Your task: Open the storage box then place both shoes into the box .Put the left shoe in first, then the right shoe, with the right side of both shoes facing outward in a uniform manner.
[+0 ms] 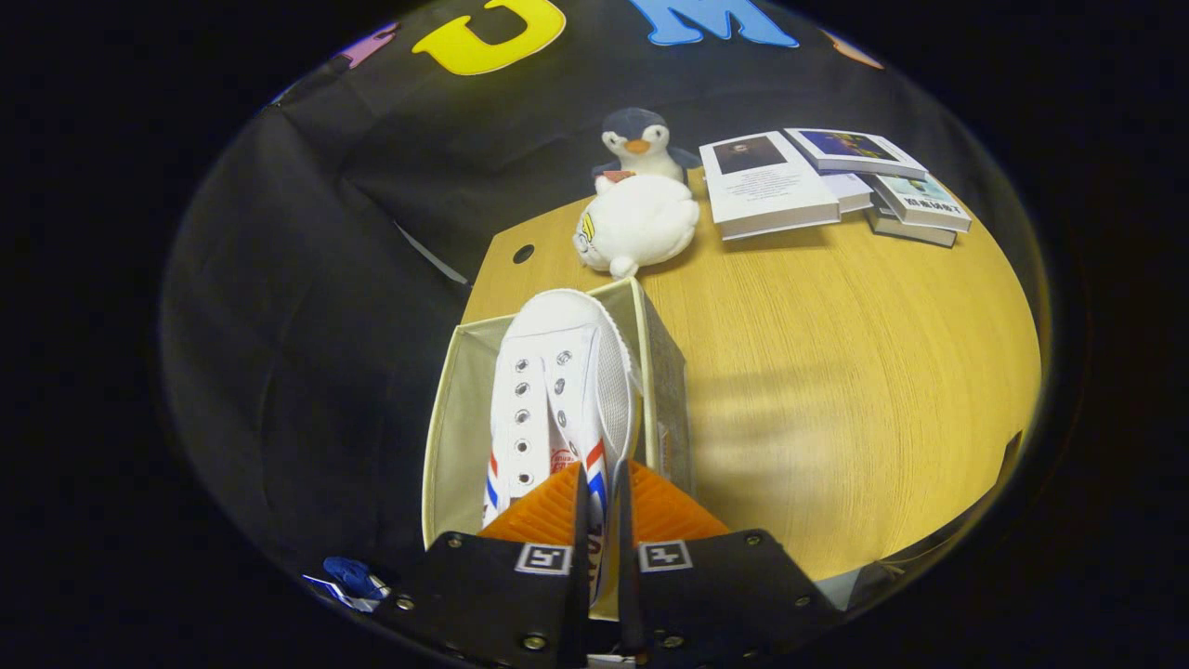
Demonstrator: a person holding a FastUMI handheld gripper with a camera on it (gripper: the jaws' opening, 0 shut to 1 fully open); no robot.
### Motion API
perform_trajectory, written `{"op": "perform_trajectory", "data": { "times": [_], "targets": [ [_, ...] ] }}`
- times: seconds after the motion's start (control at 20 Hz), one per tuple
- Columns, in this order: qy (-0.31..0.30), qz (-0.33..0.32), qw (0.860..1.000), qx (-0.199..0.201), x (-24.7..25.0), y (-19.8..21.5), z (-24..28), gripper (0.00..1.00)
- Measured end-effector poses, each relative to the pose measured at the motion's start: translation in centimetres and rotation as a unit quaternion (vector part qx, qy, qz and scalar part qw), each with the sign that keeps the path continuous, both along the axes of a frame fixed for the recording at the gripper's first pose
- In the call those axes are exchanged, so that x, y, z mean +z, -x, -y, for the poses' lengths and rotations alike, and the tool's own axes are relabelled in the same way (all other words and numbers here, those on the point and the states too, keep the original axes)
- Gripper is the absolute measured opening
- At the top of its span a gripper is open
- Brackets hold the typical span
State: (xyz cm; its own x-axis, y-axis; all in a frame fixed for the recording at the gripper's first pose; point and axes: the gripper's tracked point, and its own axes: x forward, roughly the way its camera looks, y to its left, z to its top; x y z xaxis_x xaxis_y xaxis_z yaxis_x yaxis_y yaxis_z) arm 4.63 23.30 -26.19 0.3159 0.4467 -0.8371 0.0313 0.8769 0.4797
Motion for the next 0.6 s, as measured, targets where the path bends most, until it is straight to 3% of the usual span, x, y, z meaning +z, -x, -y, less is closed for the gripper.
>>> {"op": "perform_trajectory", "data": {
  "times": [0.05, 0.1, 0.15, 0.2, 0.25, 0.6],
  "targets": [
    [-0.014, 0.012, 1.0, -0.008, 0.8, -0.5, -0.4, 0.23],
    [-0.014, 0.027, 0.999, -0.009, 1.5, -1.1, -0.2, 0.48],
    [-0.004, 0.044, 0.999, -0.008, 2.3, -1.5, 0.5, 0.65],
    [0.011, 0.058, 0.998, -0.002, 2.9, -1.8, 1.4, 0.89],
    [0.019, 0.072, 0.997, 0.004, 3.4, -2.0, 1.7, 0.97],
    [0.033, 0.171, 0.985, -0.011, 9.7, -3.1, 7.5, 0.98]
  ]
}}
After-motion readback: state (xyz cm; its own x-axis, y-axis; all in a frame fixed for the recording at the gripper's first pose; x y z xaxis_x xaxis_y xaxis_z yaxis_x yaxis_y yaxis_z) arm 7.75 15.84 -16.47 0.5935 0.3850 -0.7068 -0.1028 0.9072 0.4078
